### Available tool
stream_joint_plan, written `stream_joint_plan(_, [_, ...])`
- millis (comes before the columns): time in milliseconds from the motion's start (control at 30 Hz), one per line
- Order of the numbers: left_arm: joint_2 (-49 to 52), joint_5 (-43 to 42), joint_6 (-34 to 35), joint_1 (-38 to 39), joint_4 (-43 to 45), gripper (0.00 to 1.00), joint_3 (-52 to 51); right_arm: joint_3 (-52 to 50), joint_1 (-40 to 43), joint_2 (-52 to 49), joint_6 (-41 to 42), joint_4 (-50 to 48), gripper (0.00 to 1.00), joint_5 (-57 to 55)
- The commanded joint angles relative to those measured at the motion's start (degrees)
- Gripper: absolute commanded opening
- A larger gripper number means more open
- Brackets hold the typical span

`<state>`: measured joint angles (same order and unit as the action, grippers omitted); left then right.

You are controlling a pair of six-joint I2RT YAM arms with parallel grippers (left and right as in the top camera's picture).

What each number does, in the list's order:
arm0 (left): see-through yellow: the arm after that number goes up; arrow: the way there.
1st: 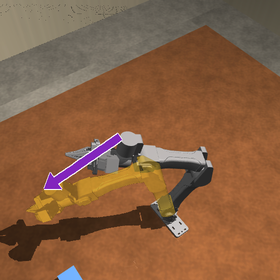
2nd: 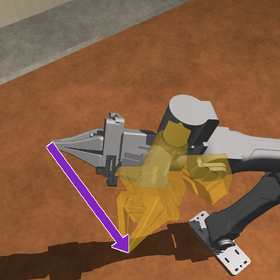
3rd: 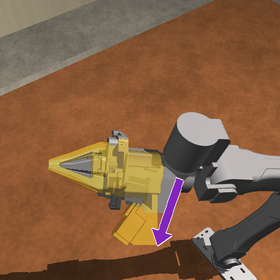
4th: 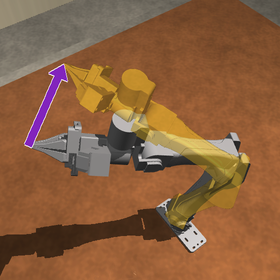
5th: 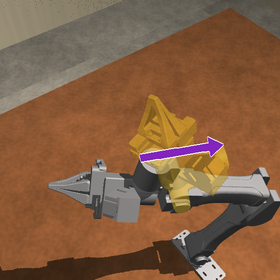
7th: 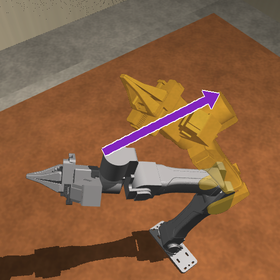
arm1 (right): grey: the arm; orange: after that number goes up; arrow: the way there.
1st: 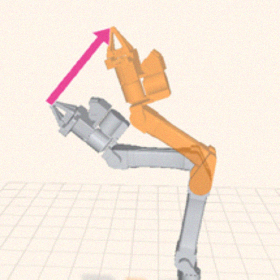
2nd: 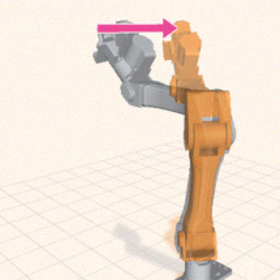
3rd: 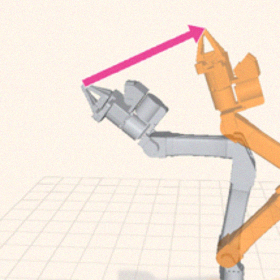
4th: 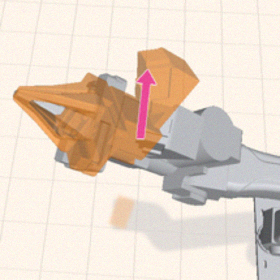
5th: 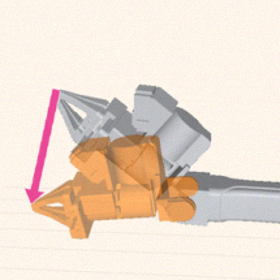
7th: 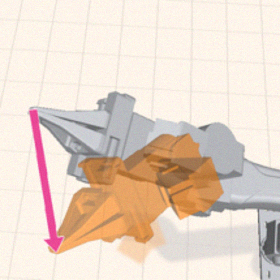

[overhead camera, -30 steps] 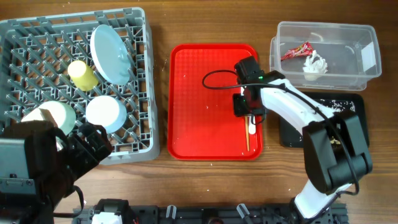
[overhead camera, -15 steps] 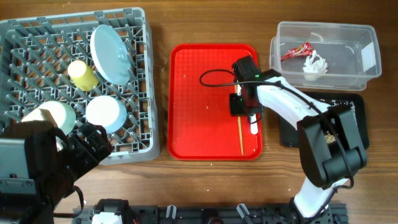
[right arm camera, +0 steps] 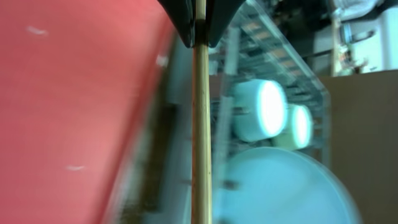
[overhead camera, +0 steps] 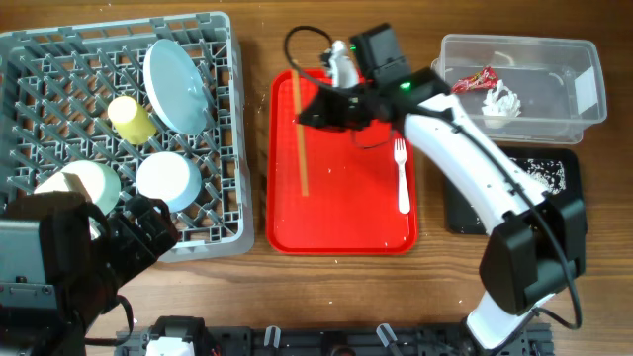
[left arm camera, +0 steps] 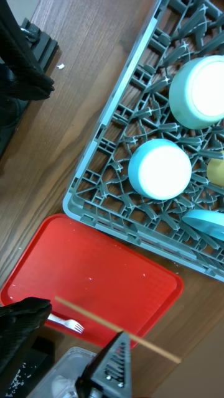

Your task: Sort waste into correct bins and load items into the dishwasher rack

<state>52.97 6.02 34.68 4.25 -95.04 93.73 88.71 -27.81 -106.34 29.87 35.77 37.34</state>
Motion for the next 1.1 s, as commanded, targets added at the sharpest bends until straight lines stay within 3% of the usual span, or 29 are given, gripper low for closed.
stream_joint_plan(0, [0.3,-0.6,0.5,-0.4,0.2,1.0,0.0,0.6,-7.8,-0.3,10.6,-4.6,0.04,-4.8])
stream_joint_plan(100, [0.3,-0.6,0.5,-0.4,-0.3,1.0,0.0,0.6,-12.9,-2.1,14.2,-9.4,0.04,-12.6])
stream_joint_plan(300, [0.3,-0.6,0.5,-0.4,-0.6,1.0,0.0,0.6,-15.6,-6.7,16.7,-21.8,0.04,-12.3])
stream_joint_plan(433, [0.3,-0.6,0.5,-0.4,-0.6,1.0,0.0,0.6,-15.7,-8.6,17.7,-23.5,0.06,-12.0])
stream_joint_plan(500, [0.3,-0.6,0.5,-0.4,-0.6,1.0,0.0,0.6,-15.8,-9.2,17.0,-23.5,0.14,-10.8])
stream_joint_plan(633, [0.3,-0.6,0.5,-0.4,-0.5,1.0,0.0,0.6,-16.4,-9.5,14.1,-21.8,0.19,-10.2])
stream_joint_plan(700, [0.3,-0.6,0.5,-0.4,-0.6,1.0,0.0,0.6,-16.6,-9.5,13.6,-21.1,0.45,-9.8])
stream_joint_plan(733, [0.3,-0.6,0.5,-0.4,-0.6,1.0,0.0,0.6,-16.6,-9.5,13.3,-21.0,0.5,-8.9])
stream_joint_plan(933, [0.3,-0.6,0.5,-0.4,-0.6,1.0,0.0,0.6,-14.1,-2.7,8.6,-16.2,0.53,-6.3])
stream_joint_plan(1033, [0.3,-0.4,0.5,-0.4,-0.6,1.0,0.0,0.7,-10.9,4.9,3.0,-7.6,0.63,-11.0])
stream_joint_plan(1067, [0.3,-0.4,0.5,-0.4,-0.6,1.0,0.0,0.7,-9.0,8.7,0.8,-1.5,0.71,-16.2])
